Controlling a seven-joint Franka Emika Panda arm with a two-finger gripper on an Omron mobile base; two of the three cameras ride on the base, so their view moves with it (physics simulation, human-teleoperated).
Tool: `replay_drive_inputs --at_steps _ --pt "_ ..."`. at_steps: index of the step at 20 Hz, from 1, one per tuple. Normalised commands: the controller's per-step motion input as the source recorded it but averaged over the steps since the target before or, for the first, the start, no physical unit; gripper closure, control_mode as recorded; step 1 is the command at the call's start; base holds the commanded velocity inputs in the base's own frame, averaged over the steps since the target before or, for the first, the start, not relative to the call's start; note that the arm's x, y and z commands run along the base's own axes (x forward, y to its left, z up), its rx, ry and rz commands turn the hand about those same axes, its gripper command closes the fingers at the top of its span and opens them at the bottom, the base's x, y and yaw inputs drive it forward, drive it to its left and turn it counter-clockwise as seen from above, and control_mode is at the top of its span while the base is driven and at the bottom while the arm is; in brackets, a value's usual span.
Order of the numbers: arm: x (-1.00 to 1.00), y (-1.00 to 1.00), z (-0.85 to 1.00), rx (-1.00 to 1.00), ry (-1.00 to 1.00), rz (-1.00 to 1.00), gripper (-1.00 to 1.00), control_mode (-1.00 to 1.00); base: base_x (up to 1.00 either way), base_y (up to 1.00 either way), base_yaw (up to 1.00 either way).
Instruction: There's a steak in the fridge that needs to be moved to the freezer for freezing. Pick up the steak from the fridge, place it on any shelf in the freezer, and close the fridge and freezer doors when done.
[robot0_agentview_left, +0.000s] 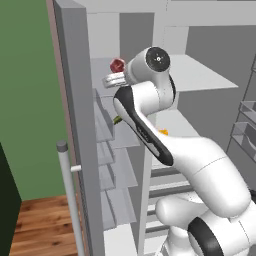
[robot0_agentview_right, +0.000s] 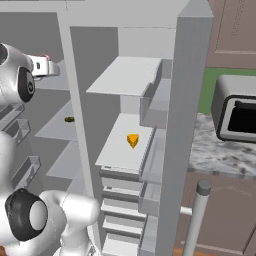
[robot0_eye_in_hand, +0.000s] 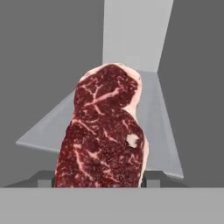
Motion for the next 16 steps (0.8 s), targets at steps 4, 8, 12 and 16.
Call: replay_drive_inputs --at_steps 4,8,12,16 --pt "0.45 0.03 -0.24 0.00 0.11 0.00 1.00 -1.00 0.00 0.00 0.00" --pt "0.36 0.05 -0.32 0.00 0.00 0.00 1.00 -1.00 0.00 0.00 0.00" --pt "0.40 0.11 -0.25 0.00 0.00 0.00 1.00 -1.00 0.00 0.00 0.00" --pt "0.42 0.12 -0.29 0.00 0.03 0.00 1.00 -1.00 0.00 0.00 0.00"
